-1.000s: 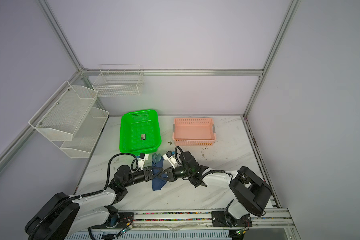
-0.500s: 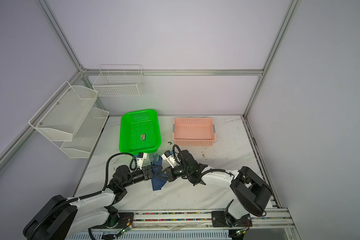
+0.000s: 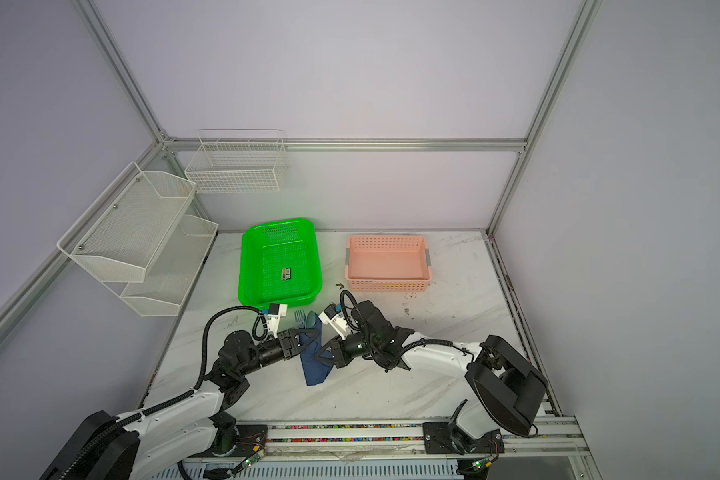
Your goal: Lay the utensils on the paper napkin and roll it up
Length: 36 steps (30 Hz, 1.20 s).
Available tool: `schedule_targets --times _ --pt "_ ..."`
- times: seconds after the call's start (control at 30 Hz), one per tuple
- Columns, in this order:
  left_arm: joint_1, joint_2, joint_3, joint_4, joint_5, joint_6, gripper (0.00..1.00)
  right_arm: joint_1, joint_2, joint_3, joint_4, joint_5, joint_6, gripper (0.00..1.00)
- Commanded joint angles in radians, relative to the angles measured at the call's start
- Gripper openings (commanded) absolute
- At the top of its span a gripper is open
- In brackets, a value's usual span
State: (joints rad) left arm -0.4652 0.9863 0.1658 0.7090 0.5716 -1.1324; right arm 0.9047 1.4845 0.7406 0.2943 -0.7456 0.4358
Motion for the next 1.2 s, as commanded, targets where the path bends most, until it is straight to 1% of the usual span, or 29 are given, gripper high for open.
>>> schedule_targets --times 0.0,0.3,0.43,0.6,0.87,0.9,1.0,1.07,1.13,1.17 --pt "0.013 -0.036 0.021 0.009 -0.018 0.032 0.30 0.014 -0.001 0.021 -0.075 0.023 -0.044 0.03" --pt "0.035 -0.083 0.024 -0.057 -0.007 0.051 0.26 0.027 0.025 0.069 -0.214 0.091 -0.132 0.02" --pt "0.043 -0.098 0.024 -0.078 -0.009 0.054 0.22 0.027 0.028 0.075 -0.234 0.109 -0.143 0.01" --pt "0.045 -0.108 0.015 -0.078 -0.024 0.052 0.15 0.026 0.023 0.075 -0.240 0.117 -0.146 0.02" --pt "0.047 -0.129 -0.006 -0.061 -0.059 0.042 0.08 0.026 0.000 0.075 -0.246 0.118 -0.144 0.06" --pt "0.047 -0.133 -0.009 -0.055 -0.062 0.040 0.07 0.026 -0.002 0.074 -0.247 0.119 -0.145 0.08" --pt "0.048 -0.147 -0.015 -0.048 -0.064 0.037 0.07 0.026 -0.011 0.068 -0.250 0.117 -0.143 0.21" --pt "0.048 -0.159 -0.017 -0.050 -0.064 0.039 0.06 0.027 -0.029 0.063 -0.244 0.105 -0.138 0.34" --pt "0.048 -0.171 -0.020 -0.052 -0.066 0.039 0.06 0.026 -0.052 0.059 -0.251 0.102 -0.137 0.43" --pt "0.048 -0.177 -0.023 -0.052 -0.069 0.038 0.06 0.026 -0.064 0.057 -0.253 0.101 -0.135 0.45"
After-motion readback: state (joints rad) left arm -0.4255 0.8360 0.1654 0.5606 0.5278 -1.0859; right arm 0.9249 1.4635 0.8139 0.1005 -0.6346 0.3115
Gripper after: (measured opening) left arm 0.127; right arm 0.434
